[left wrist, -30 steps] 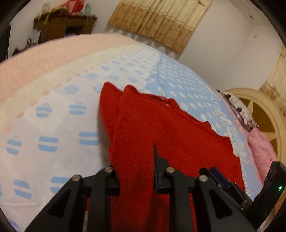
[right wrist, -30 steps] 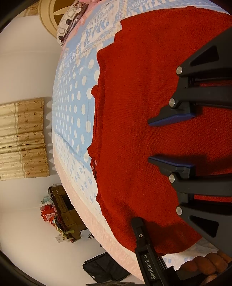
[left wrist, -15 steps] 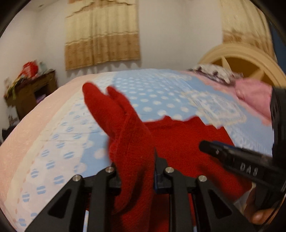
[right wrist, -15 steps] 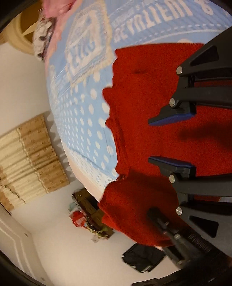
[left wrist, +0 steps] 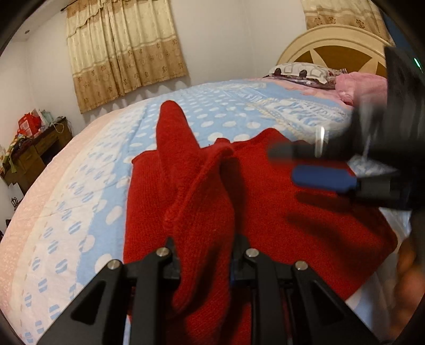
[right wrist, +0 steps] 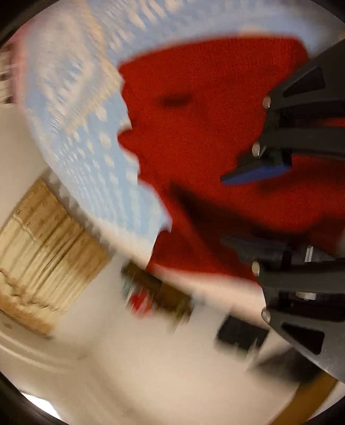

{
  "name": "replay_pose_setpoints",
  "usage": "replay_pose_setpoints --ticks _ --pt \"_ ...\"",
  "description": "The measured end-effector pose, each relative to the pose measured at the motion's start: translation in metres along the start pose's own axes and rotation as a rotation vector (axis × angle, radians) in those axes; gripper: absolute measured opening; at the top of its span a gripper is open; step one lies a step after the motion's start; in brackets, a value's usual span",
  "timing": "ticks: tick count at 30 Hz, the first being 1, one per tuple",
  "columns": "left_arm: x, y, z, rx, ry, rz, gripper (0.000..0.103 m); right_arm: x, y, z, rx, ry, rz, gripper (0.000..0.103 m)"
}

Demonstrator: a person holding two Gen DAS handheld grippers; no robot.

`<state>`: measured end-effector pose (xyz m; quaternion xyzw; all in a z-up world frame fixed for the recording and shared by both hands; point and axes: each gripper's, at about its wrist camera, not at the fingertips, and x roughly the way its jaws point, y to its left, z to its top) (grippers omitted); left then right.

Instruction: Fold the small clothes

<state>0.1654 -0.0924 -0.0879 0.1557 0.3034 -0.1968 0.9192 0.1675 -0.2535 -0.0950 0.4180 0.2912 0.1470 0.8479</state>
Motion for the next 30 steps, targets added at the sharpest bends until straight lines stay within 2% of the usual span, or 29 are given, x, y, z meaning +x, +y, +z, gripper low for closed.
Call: replay_pose_setpoints --ticks 1,2,4,7,10,12,15,17,20,21,23,25,27,30 --pt "0.001 -0.003 0.000 0.005 -0.001 0.004 0.023 0.000 0.002 0.006 0.011 -0.001 0.018 0.080" --pt "0.000 -0.003 0.000 0.005 -0.002 0.004 0.023 0.003 0.004 0.012 0.014 0.010 0.040 0.081" --pt "0.000 -0.004 0.000 -0.002 -0.005 0.001 0.023 0.019 0.008 0.025 0.009 0.089 0.055 0.081" --pt "-0.002 -0.005 -0.002 -0.002 -0.012 -0.005 0.025 0.054 0.018 0.038 -0.046 0.227 0.005 0.081" --pt "-0.007 -0.008 -0.003 0.008 -0.029 -0.055 0.034 0.083 0.029 0.047 -0.091 0.331 -0.043 0.081" --pt "-0.010 -0.012 -0.004 0.026 -0.042 -0.087 0.045 0.095 0.039 0.054 -0.127 0.366 -0.051 0.081" --pt "-0.010 -0.019 -0.006 0.056 -0.044 -0.077 0.045 0.110 0.054 0.058 -0.193 0.412 -0.077 0.081" --pt "-0.009 -0.018 -0.006 0.050 -0.038 -0.082 0.045 0.119 0.056 0.058 -0.254 0.429 -0.155 0.081" --pt "-0.012 -0.016 -0.006 0.031 -0.039 -0.100 0.045 0.117 0.054 0.054 -0.323 0.393 -0.201 0.080" --pt "-0.013 -0.016 -0.006 0.029 -0.040 -0.101 0.045 0.117 0.048 0.052 -0.308 0.383 -0.189 0.074" --pt "-0.015 -0.018 -0.007 0.030 -0.042 -0.096 0.045 0.118 0.035 0.046 -0.255 0.397 -0.169 0.022" --pt "-0.017 -0.018 -0.009 0.030 -0.046 -0.094 0.044 0.116 0.027 0.042 -0.240 0.362 -0.174 0.022" --pt "-0.018 -0.018 -0.008 0.019 -0.046 -0.086 0.032 0.111 0.031 0.038 -0.262 0.334 -0.187 0.021" --pt "-0.021 -0.014 -0.005 -0.013 -0.043 -0.106 0.023 0.103 0.043 0.039 -0.317 0.316 -0.199 0.020"
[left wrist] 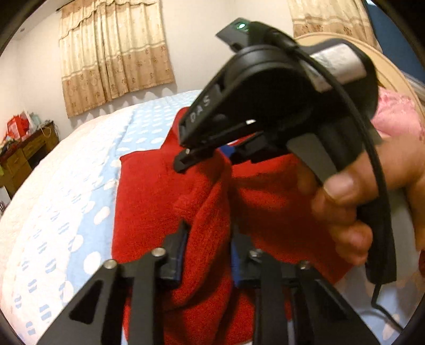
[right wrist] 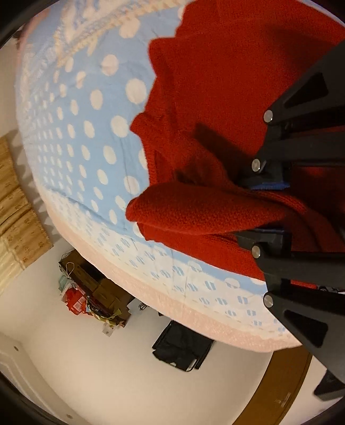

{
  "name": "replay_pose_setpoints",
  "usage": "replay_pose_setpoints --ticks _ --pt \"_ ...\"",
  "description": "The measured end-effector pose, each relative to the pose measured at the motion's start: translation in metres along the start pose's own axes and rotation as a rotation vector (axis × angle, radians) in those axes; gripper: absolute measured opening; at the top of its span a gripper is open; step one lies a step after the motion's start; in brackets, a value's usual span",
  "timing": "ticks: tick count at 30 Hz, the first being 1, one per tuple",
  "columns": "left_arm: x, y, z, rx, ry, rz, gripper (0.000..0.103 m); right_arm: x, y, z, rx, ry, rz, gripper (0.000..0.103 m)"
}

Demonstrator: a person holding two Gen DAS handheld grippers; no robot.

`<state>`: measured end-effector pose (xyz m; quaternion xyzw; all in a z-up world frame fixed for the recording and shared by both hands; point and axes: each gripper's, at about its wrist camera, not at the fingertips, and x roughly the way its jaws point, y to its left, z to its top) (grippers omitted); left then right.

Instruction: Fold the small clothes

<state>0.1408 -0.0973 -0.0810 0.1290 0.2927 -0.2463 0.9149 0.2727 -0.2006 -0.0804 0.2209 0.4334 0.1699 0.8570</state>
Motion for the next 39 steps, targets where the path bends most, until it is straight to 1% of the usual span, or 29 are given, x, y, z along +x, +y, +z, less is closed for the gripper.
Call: replay_pose_setpoints --ticks 4,8,13,18,25,29,32,35,37,39 --pt "-0.012 -0.006 0.007 0.003 -0.029 -0.007 0.022 -0.021 0.014 0.009 -0.065 -0.020 0.006 0.020" --pt "-0.027 -0.022 0.019 0.018 -0.057 -0.023 0.022 -0.047 0.023 0.016 -0.135 -0.035 -0.024 0.020" --pt "-0.034 -0.043 0.031 0.032 -0.069 -0.063 0.022 -0.073 0.009 0.019 -0.149 -0.038 -0.056 0.020" --pt "-0.031 -0.065 0.034 0.064 -0.066 -0.086 0.022 -0.090 -0.010 0.016 -0.146 -0.036 -0.090 0.020" --pt "-0.018 -0.100 0.039 0.096 -0.022 -0.103 0.022 -0.094 -0.043 0.010 -0.120 -0.009 -0.133 0.020" --pt "0.002 -0.103 0.042 0.100 0.029 -0.098 0.022 -0.085 -0.067 0.002 -0.096 0.023 -0.143 0.020" --pt "0.004 -0.105 0.036 0.101 0.051 -0.089 0.022 -0.079 -0.082 -0.003 -0.074 0.033 -0.137 0.020" --pt "0.003 -0.110 0.035 0.108 0.056 -0.086 0.025 -0.074 -0.093 -0.006 -0.073 0.037 -0.128 0.020" --pt "-0.001 -0.111 0.037 0.113 0.055 -0.096 0.031 -0.072 -0.098 -0.008 -0.063 0.034 -0.115 0.021" --pt "-0.004 -0.112 0.036 0.136 0.049 -0.115 0.039 -0.074 -0.105 -0.012 -0.050 0.017 -0.106 0.028"
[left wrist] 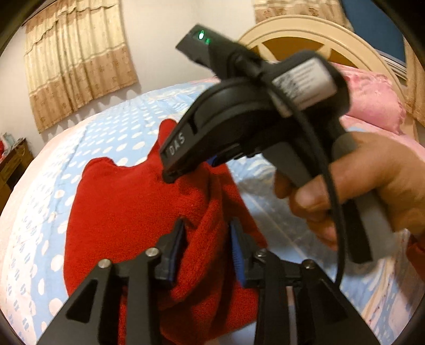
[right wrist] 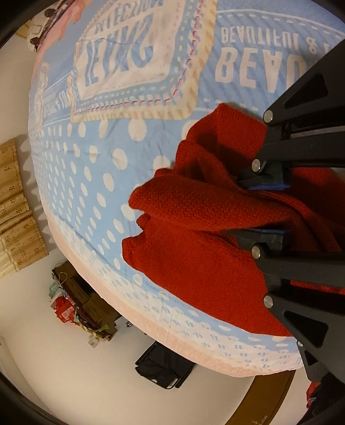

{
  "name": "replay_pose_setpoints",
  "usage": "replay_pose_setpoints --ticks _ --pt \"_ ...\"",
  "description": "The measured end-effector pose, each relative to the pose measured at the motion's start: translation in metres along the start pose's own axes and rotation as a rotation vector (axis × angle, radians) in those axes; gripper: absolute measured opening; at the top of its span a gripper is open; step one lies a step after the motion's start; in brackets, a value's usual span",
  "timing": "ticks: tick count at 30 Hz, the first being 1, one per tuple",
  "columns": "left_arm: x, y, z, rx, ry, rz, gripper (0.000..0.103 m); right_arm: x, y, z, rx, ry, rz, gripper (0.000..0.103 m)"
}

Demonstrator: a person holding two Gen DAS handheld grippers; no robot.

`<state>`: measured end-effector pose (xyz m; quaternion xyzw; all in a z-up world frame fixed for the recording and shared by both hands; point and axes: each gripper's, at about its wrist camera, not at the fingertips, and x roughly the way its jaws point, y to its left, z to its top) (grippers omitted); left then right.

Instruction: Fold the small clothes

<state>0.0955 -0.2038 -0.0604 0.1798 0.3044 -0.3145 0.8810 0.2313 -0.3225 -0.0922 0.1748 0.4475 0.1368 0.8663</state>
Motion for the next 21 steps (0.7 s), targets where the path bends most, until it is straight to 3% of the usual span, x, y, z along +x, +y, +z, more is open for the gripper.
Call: replay_pose_setpoints --ticks 2,3,4,6,7,11,15,18,21 --pt "-0.008 0.000 -0.004 0.030 -0.014 -0.025 0.045 -0.004 -0.009 -0.004 0.027 -0.013 -0.038 0.057" --pt "-0.011 0.000 -0.007 0.037 -0.018 -0.039 0.050 -0.007 -0.016 -0.007 0.054 -0.021 -0.051 0.061" --pt "-0.018 -0.001 -0.010 0.042 -0.021 -0.075 0.054 -0.012 -0.023 -0.009 0.085 -0.030 -0.043 0.061" --pt "-0.033 0.003 -0.017 0.040 -0.030 -0.149 0.071 -0.026 -0.034 -0.018 0.152 -0.065 -0.048 0.061" --pt "-0.037 0.010 -0.020 0.043 -0.038 -0.173 0.074 -0.035 -0.037 -0.024 0.167 -0.089 -0.080 0.061" --pt "-0.063 0.021 -0.045 0.124 -0.072 -0.188 0.091 -0.082 -0.021 -0.051 0.150 -0.195 -0.225 0.061" --pt "-0.062 0.054 -0.063 0.105 -0.053 -0.176 0.093 -0.115 0.017 -0.073 0.083 -0.276 -0.229 0.061" --pt "-0.058 0.082 -0.069 -0.020 -0.013 -0.143 0.093 -0.121 0.046 -0.084 0.045 -0.298 -0.169 0.060" --pt "-0.058 0.099 -0.069 -0.116 0.009 -0.088 0.093 -0.110 0.070 -0.094 0.023 -0.267 -0.100 0.060"
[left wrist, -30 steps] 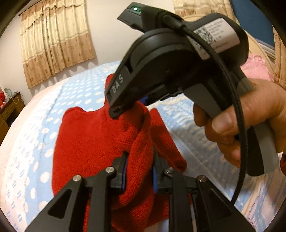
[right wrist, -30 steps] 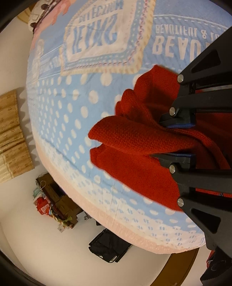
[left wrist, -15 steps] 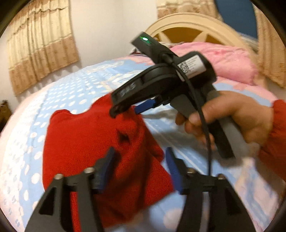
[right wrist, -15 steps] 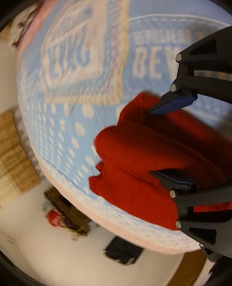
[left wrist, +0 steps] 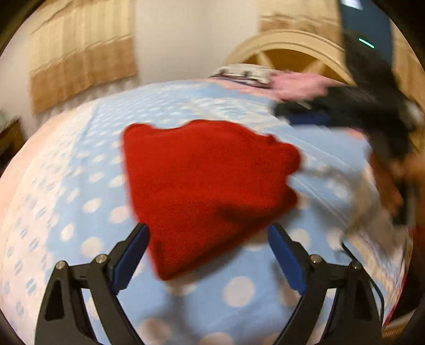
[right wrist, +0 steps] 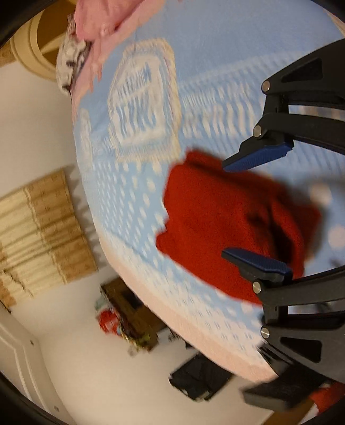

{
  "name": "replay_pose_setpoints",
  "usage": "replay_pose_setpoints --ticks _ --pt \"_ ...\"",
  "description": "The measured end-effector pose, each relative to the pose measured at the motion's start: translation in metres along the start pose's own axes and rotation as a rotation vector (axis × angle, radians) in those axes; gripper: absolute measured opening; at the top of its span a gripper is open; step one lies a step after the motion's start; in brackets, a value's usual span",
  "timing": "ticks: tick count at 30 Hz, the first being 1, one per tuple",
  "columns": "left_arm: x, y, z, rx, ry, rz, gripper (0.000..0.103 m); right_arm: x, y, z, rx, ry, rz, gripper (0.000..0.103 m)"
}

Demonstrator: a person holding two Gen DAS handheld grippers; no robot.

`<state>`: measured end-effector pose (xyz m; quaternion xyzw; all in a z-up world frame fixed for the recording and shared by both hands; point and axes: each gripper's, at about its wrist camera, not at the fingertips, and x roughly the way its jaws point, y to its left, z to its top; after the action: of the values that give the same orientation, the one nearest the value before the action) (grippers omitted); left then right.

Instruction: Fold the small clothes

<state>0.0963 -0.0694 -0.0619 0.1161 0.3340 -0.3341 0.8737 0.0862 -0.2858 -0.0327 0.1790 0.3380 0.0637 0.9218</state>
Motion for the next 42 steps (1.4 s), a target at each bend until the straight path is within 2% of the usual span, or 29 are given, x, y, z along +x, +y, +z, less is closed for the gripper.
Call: replay_pose_setpoints --ticks 3,4,5,7,11,15,18,19,21,23,27,30,32,35,37,38,40,42 --pt "-0.002 0.015 0.003 -0.045 -0.005 0.055 0.093 0.008 0.016 -0.018 -0.031 0.040 0.010 0.060" --pt "-0.003 0.022 0.002 -0.060 -0.012 0.067 0.093 0.012 0.019 -0.022 -0.037 0.051 0.003 0.057" --pt "-0.004 0.025 0.001 -0.071 -0.015 0.069 0.093 0.018 0.019 -0.027 -0.035 0.075 0.007 0.035" --pt "0.000 0.032 0.003 -0.106 -0.014 0.068 0.093 0.032 0.017 -0.036 -0.011 0.131 0.008 0.012" --pt "0.007 0.037 0.008 -0.136 -0.003 0.065 0.093 0.047 0.008 -0.057 0.003 0.188 -0.022 0.011" --pt "0.024 0.030 0.012 -0.115 0.033 0.095 0.093 0.041 -0.010 -0.072 0.092 0.163 0.045 0.009" --pt "0.043 0.030 0.005 -0.109 0.096 0.135 0.093 0.033 -0.022 -0.077 0.136 0.169 0.094 0.009" --pt "0.048 0.032 -0.001 -0.119 0.120 0.138 0.093 0.031 -0.024 -0.077 0.138 0.181 0.103 0.009" --pt "0.047 0.038 -0.006 -0.162 0.109 0.114 0.094 0.024 -0.022 -0.073 0.130 0.200 0.094 0.010" --pt "0.047 0.042 -0.006 -0.185 0.117 0.113 0.097 0.015 -0.017 -0.064 0.102 0.180 0.052 0.012" --pt "0.047 0.040 -0.005 -0.171 0.117 0.138 0.098 0.000 0.003 -0.031 0.035 0.043 -0.039 0.012" --pt "0.046 0.035 -0.004 -0.153 0.118 0.162 0.098 0.016 0.011 -0.006 0.023 0.012 -0.051 0.013" --pt "0.044 0.033 -0.003 -0.144 0.124 0.173 0.098 0.036 0.019 0.004 -0.019 0.006 -0.104 0.013" --pt "0.043 0.032 0.000 -0.136 0.126 0.187 0.098 0.063 0.025 0.004 -0.076 0.022 -0.207 0.013" --pt "0.044 0.032 0.000 -0.130 0.128 0.193 0.098 0.084 0.017 -0.002 -0.062 0.065 -0.291 0.013" --pt "0.045 0.032 0.000 -0.131 0.129 0.193 0.098 0.090 0.011 -0.007 -0.043 0.084 -0.303 0.013" --pt "0.047 0.032 -0.001 -0.139 0.134 0.188 0.099 0.092 -0.001 -0.014 -0.003 0.035 -0.289 0.013" --pt "0.049 0.034 -0.001 -0.149 0.136 0.191 0.102 0.091 -0.001 -0.014 -0.008 0.024 -0.290 0.013"
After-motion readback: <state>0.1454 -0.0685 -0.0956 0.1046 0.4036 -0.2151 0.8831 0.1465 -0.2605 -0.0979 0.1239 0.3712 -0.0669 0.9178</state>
